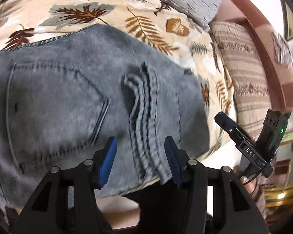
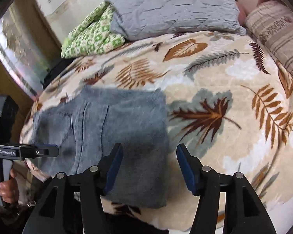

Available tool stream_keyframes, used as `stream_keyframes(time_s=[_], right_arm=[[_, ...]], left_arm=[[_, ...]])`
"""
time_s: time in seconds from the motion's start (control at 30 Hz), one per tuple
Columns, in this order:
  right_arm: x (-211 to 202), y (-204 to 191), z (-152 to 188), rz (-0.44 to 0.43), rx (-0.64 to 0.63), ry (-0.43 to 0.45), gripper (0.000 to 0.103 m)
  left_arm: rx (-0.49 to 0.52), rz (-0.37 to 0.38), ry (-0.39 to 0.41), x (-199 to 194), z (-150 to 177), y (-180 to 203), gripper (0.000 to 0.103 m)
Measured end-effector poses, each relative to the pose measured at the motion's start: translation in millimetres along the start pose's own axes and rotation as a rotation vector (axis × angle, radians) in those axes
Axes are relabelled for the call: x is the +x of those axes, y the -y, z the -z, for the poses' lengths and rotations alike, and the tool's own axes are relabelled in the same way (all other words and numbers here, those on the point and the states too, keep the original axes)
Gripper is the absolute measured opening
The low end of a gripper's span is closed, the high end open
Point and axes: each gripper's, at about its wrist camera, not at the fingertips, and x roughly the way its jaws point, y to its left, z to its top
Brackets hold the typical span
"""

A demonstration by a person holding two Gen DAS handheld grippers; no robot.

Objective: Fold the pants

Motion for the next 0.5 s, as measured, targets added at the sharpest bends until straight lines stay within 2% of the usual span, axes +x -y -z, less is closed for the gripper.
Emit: stream_keyframes(time_s=[0.2, 0.33, 0.37, 0.4, 0.43, 0.5], right_arm=[[32, 24, -44, -0.092, 0.132, -0.001, 0.059], [66, 33, -56, -0.123, 0.172, -0.04, 0.058], [73, 33, -57, -0.125, 0.171, -0.054, 0.047], [82, 32, -58, -0.139, 0.163, -0.081, 0.016], [88, 28, -60, -0.148, 0.146, -0.105, 0.014], [77, 9, -66, -0.158, 0.056, -0.051, 0.013]], left_arm=[[0.0, -0.042, -0.047, 33, -36, 14, 0.049], [-0.033, -0.031, -0.073, 51, -47, 12, 0.049], [-0.027, -0.031, -0.076, 54, -48, 13, 0.048], [-0.017, -0.032, -0.071, 53, -48, 15, 0.038], [-0.014, -0.027, -0.062, 51, -49, 16, 0.033], [-0.018, -0.048, -0.034, 48, -51, 14, 0.031]])
